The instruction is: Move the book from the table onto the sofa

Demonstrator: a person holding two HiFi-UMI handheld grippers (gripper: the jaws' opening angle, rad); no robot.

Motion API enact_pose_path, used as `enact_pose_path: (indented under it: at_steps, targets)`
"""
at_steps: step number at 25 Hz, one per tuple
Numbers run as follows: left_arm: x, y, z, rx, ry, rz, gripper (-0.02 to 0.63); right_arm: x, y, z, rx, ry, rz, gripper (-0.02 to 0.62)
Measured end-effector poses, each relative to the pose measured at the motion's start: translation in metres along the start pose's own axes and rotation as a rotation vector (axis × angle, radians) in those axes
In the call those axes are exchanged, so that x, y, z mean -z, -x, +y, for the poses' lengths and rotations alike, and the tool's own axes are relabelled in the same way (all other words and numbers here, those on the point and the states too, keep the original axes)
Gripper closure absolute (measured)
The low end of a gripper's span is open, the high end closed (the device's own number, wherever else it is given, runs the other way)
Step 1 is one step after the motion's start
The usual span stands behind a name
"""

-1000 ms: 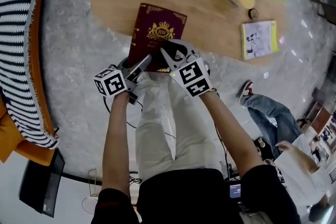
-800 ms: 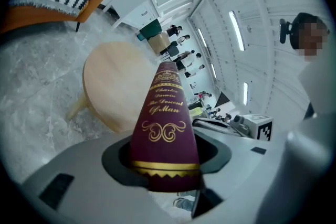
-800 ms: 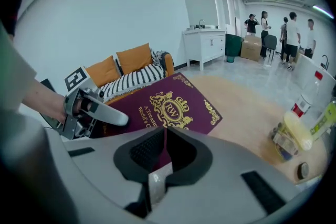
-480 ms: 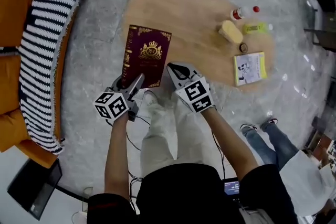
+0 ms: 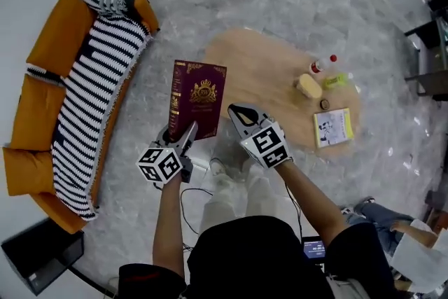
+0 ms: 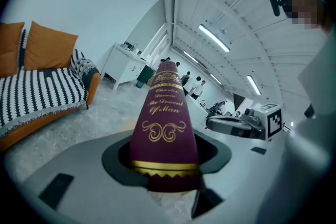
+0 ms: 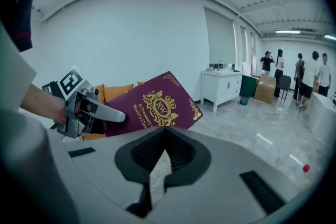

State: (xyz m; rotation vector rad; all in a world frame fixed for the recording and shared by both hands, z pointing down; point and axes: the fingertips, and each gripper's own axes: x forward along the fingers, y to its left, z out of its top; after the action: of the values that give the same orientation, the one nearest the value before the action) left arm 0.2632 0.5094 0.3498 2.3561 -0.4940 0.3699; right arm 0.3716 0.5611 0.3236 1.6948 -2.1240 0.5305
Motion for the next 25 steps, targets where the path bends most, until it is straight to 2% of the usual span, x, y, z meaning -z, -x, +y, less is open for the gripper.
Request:
enact_pose_path:
  at_steps: [5, 10, 15, 17, 21, 25]
  targets:
    - [-0.046, 0.052, -0.016, -0.005, -0.040, -0.042, 0.371, -0.048, 0.017, 0.040, -0.016, 0.045, -0.011, 0.578]
    - [-0.086, 0.092, -0.047, 0.009, -0.133, -0.119, 0.370, -0.092, 0.042, 0.069, -0.056, 0.060, -0.110, 0.578]
    - [-0.101, 0.129, -0.068, -0.023, -0.207, -0.205, 0.370, -0.125, 0.057, 0.095, -0.080, 0.109, -0.197, 0.578]
    - [-0.114, 0.151, -0.061, -0.035, -0.226, -0.231, 0.370, -0.150, 0.051, 0.112, -0.087, 0.126, -0.226, 0.578]
    - [-0.150, 0.195, -0.025, -0.032, -0.207, -0.262, 0.370, -0.206, 0.019, 0.153, -0.090, 0.135, -0.254, 0.578]
    - [-0.166, 0.209, -0.020, -0.039, -0.219, -0.274, 0.370, -0.224, 0.008, 0.166, -0.104, 0.119, -0.266, 0.578]
